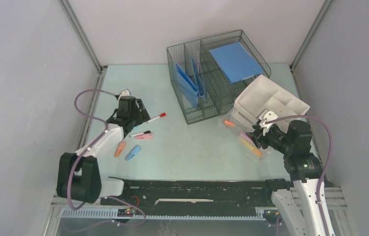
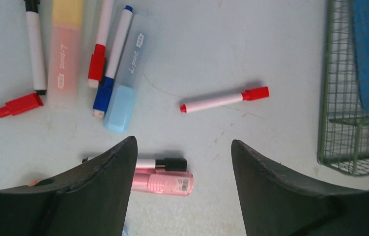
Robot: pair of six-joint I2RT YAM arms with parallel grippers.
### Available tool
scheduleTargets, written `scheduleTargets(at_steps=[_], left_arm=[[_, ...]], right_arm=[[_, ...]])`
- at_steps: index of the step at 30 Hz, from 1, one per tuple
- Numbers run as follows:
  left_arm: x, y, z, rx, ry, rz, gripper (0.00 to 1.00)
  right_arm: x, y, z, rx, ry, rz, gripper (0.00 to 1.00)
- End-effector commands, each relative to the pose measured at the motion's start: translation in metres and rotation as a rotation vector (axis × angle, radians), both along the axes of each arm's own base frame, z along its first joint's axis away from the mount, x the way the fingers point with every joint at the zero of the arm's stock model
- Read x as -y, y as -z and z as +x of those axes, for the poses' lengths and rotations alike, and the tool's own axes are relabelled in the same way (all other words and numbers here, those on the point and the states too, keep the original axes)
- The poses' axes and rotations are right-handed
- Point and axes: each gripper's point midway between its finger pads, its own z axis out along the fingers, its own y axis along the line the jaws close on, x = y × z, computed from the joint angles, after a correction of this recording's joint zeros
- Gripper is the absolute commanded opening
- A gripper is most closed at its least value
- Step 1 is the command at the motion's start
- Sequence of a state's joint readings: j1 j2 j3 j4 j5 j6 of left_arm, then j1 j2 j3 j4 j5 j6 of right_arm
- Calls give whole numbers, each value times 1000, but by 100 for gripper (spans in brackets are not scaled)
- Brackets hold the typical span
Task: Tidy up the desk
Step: Place the stationery in the drawer.
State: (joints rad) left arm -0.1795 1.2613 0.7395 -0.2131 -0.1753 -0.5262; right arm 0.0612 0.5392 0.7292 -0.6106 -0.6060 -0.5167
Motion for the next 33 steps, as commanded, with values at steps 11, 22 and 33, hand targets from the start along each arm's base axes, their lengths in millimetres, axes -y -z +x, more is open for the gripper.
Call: scheduleTargets(at_steps=[11,22,33], left_arm=[[-28,44,28,-284,-63,120,69],[-41,50,32,-317,-75,105,70],[-35,65,26,-374,-56,76,60]], right_arm=[[-2,-22,1,71,-10,-7,48],[-3,-21,1,68,-16,-7,48],[-3,-21,0,69,-19,-8,48]])
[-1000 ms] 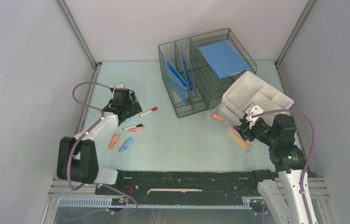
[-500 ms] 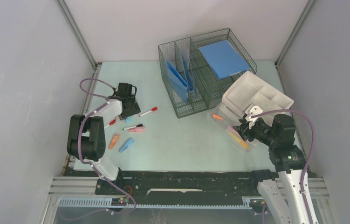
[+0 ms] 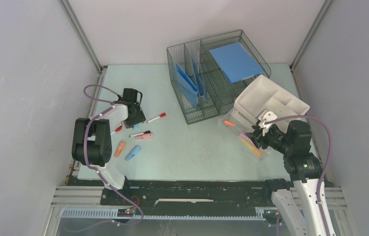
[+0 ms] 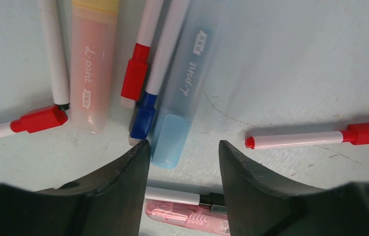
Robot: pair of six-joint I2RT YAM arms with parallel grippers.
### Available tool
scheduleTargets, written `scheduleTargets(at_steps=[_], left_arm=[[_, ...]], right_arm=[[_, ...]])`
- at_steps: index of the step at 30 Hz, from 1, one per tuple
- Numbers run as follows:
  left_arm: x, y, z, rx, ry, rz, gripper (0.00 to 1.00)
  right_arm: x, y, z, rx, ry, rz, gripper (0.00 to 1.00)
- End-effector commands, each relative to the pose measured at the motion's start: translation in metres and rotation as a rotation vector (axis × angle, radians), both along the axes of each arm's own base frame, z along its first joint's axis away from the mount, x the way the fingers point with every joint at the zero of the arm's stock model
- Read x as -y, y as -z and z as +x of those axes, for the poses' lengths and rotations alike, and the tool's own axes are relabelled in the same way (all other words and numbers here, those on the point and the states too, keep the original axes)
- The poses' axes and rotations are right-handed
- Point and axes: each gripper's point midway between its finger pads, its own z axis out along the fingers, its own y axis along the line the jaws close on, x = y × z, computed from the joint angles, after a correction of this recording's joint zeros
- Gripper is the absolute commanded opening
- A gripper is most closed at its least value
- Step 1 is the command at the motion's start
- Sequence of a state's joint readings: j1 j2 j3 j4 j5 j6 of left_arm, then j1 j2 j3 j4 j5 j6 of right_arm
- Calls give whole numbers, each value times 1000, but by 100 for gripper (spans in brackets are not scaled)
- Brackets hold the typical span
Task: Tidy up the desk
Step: Place the stationery in the drawer, then pick up the stationery from the center of the board.
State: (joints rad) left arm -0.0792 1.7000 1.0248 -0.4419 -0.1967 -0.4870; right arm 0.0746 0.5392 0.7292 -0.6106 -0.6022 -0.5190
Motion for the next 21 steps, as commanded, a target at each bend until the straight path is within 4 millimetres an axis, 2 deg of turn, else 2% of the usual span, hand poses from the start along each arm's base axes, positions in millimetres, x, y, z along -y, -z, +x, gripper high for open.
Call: scheduleTargets(at_steps=[1,8,21], left_arm=[[4,-6,6,6,25,-28,58],[12,-5,3,-6,45,-62,53],[4,2,2,-102,49,-2,55]], right_arm=[[-1,-22,1,70,-8,-5,48],[-1,-23,0,78,-13,-9,48],[-4,-24,-3,86,-28,-13,48]])
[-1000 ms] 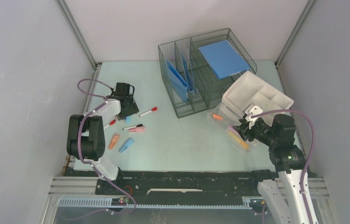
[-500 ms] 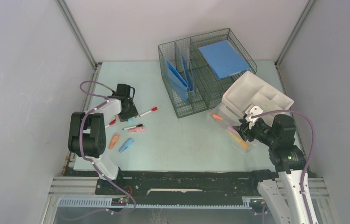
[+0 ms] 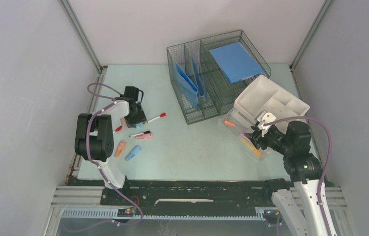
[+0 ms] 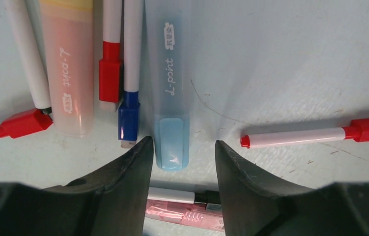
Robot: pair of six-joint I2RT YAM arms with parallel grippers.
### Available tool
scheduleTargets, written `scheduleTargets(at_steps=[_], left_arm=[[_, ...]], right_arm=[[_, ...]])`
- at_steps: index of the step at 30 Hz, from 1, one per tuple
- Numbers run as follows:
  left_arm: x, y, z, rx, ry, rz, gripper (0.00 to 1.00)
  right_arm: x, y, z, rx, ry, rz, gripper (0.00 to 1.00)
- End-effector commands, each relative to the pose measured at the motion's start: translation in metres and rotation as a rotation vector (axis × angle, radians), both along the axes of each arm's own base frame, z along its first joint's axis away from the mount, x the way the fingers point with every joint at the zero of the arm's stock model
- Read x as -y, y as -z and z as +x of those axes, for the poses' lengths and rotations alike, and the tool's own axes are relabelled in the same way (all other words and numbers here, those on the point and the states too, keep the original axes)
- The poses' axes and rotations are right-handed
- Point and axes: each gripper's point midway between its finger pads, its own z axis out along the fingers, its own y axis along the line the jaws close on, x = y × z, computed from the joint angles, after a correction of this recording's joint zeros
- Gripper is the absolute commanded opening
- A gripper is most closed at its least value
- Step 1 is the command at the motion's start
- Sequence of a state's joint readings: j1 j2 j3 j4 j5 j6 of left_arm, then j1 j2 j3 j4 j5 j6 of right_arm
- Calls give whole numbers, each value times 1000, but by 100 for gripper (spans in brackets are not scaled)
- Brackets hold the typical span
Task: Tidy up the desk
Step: Pick up the stationery from the center of the board.
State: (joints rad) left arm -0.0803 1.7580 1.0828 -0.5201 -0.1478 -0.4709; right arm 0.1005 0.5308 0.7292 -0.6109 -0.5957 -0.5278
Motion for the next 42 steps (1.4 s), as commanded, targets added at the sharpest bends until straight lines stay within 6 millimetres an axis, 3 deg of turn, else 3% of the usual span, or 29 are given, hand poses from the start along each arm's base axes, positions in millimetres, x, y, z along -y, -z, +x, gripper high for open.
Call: scheduleTargets(at_steps=[1,5,20,22,24,26,28,32,42], left_arm=[[-5,-7,7,-17,15,34,55],[-7,-7,9,-26,15,49,47],[-4,-7,12,-56,45,45,49],[-4,-7,12,-52,46,43,43],[-5,-7,12,-45,45,47,26],[-7,-7,10,-46,46,67,15],[-5,-8,10,-43,56,71,10],[3,-13,10,-15,73,69,4],[27,-63,0,222,111,6,1]], right_arm=[[0,-23,0,75,-4,-4,48],[0,-24,-1,83,-6,-2,48],[-2,-30,-7,113,-25,-1,48],[-3,-31,-8,117,-28,0,48],[-3,-30,-9,115,-33,0,49],[-4,-30,-10,116,-37,1,49],[-5,-30,-10,115,-42,1,48],[-6,-29,-11,112,-51,3,49],[-14,-29,-18,106,-104,15,49]])
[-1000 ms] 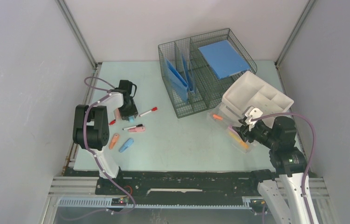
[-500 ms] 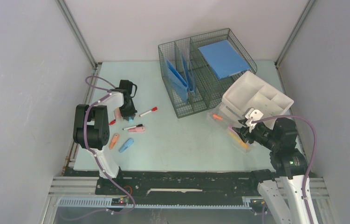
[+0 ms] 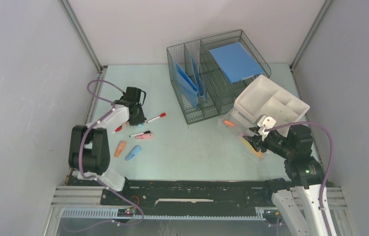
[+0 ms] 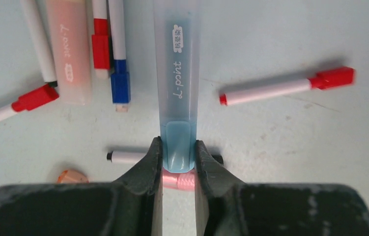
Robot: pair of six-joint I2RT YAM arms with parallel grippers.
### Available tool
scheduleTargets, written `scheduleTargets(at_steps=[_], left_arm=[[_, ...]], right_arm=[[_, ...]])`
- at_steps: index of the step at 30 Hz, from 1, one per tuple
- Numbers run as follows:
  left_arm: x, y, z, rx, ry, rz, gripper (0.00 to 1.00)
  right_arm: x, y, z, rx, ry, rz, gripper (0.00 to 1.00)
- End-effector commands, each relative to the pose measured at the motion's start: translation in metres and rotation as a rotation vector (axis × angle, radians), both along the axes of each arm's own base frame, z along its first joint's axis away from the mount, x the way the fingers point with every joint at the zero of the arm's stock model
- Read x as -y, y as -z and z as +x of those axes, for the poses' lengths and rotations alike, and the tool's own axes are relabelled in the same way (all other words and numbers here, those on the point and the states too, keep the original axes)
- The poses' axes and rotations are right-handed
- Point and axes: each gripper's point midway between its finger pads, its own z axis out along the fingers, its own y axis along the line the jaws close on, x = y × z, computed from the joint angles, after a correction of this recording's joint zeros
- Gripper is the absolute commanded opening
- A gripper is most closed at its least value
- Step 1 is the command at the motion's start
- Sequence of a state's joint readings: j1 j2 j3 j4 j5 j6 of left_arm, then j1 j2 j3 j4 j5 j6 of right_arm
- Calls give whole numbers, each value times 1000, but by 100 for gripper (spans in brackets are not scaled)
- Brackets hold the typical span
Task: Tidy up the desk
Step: Pick up the stationery from the center of the board.
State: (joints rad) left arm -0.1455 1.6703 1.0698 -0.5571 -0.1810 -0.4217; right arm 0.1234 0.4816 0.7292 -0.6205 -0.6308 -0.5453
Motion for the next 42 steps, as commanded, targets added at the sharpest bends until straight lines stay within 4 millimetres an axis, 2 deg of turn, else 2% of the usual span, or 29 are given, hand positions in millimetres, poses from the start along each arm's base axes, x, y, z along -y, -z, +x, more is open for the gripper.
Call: scheduleTargets(at_steps=[1,2,10,11,14,17,23,30,42], left_arm=[[23,-45,5,212,56,-96,1],[34,-54,2,256,91,-130,1],[107,-86,-42,477,308,-381,0],[118,-89,-49,514,341,-430,0],[157,-114,-75,641,467,-628,0],[187,-140,-105,756,573,-735,0],[227,-177,-149,903,699,-844,0],[267,-193,-179,966,747,-838,0],[343,-210,-204,1025,788,-656,0]], right_arm=[[-7,-20,-7,55,-52,12,49],[-8,-21,-8,54,-61,16,49],[-27,-21,-32,43,-214,52,49],[-29,-22,-34,41,-229,58,49],[-33,-22,-40,27,-264,74,49],[-40,-21,-47,1,-313,99,49],[-52,-25,-64,-57,-420,168,51],[-57,-27,-73,-86,-469,202,52],[-65,-34,-83,-186,-512,303,60]])
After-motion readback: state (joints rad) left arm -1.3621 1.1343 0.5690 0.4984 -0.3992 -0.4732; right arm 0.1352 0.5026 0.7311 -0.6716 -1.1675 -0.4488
